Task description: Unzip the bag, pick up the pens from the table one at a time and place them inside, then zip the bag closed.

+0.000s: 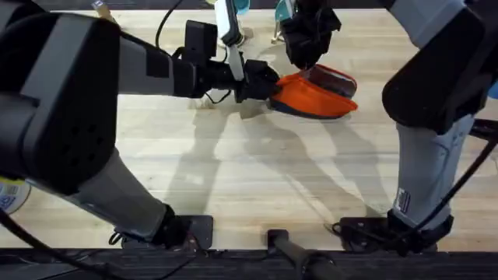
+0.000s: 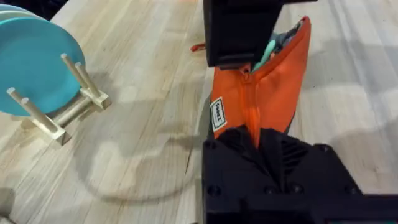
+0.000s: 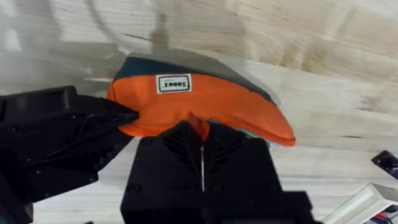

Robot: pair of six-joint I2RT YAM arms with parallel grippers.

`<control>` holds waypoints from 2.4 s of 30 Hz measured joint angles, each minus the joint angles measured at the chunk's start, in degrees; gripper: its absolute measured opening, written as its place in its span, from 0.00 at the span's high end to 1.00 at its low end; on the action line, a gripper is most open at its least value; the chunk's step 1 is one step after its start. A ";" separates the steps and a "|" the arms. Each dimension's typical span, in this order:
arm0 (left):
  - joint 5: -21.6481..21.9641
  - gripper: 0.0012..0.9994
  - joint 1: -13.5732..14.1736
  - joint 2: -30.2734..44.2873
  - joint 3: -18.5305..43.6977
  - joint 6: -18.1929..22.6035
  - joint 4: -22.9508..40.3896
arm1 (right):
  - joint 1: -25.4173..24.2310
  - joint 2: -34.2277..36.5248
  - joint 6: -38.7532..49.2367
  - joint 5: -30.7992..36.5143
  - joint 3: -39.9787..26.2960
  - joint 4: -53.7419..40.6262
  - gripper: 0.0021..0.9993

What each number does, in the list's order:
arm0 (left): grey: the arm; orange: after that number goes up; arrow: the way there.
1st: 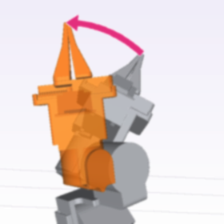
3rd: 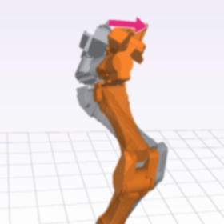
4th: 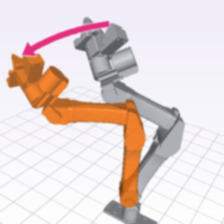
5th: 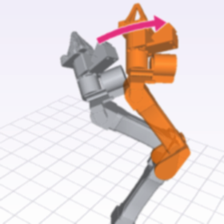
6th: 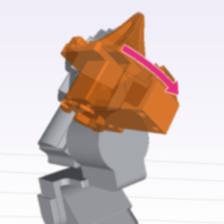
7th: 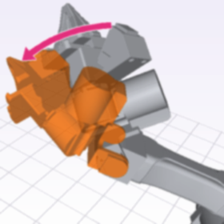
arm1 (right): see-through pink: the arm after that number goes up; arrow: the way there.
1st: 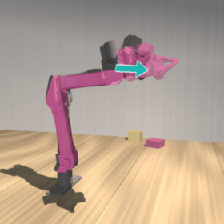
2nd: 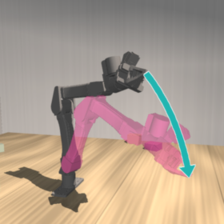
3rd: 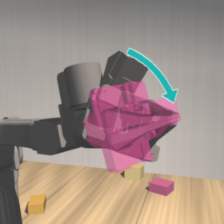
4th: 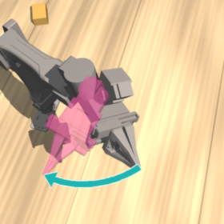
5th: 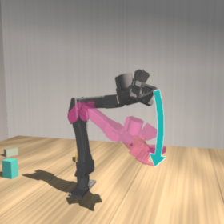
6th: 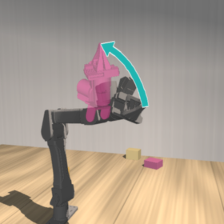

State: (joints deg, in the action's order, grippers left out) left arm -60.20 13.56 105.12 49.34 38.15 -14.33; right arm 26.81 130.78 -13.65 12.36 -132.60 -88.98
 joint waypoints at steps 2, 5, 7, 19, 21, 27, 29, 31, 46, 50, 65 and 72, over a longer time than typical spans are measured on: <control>-0.02 0.96 -0.15 0.00 0.00 0.00 0.00 | 0.00 0.00 0.00 0.02 0.00 -0.04 0.97; -0.17 0.96 -0.31 -0.01 0.00 0.00 0.14 | -0.04 0.00 -0.01 0.25 0.00 -0.55 0.97; -0.20 0.96 -0.35 0.00 0.00 0.00 0.16 | -0.11 0.00 0.00 0.31 0.00 -0.59 0.97; -1.77 0.96 -1.79 0.00 0.02 0.00 0.04 | -2.39 -2.81 -0.04 0.28 0.00 -2.12 0.97; -1.82 0.96 -2.19 0.00 0.00 0.00 0.60 | -3.16 -3.21 -0.01 1.11 0.00 -2.88 0.97; -2.91 0.96 -3.08 0.37 0.00 0.00 0.89 | -6.24 -5.04 0.00 4.57 -0.17 -3.60 0.97; -3.06 0.96 -3.13 0.50 0.00 -0.02 0.85 | -6.72 -5.31 -0.03 5.32 -0.28 -3.60 0.97; -3.19 0.96 -3.18 0.59 0.00 -0.01 0.85 | -6.67 -5.35 -0.02 6.00 -0.33 -3.62 0.97; -3.21 0.96 -3.21 0.59 0.00 0.00 0.85 | -7.28 -16.17 -0.17 9.29 -0.33 -3.64 0.05; -3.21 0.96 -3.21 0.59 0.00 -0.02 0.85 | -7.52 -20.47 -0.06 9.08 -0.37 -3.64 0.00; -3.26 0.96 -3.23 0.59 0.00 0.00 0.92 | -16.84 -36.63 6.14 -4.49 8.54 -3.19 0.00; -3.27 0.96 -3.23 0.59 0.00 -0.01 1.03 | -19.56 -49.84 8.85 -6.68 25.62 2.67 0.00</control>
State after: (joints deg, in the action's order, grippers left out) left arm -63.47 10.33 105.71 49.34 38.14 -13.30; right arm 7.24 80.94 -4.80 5.68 -106.98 -86.30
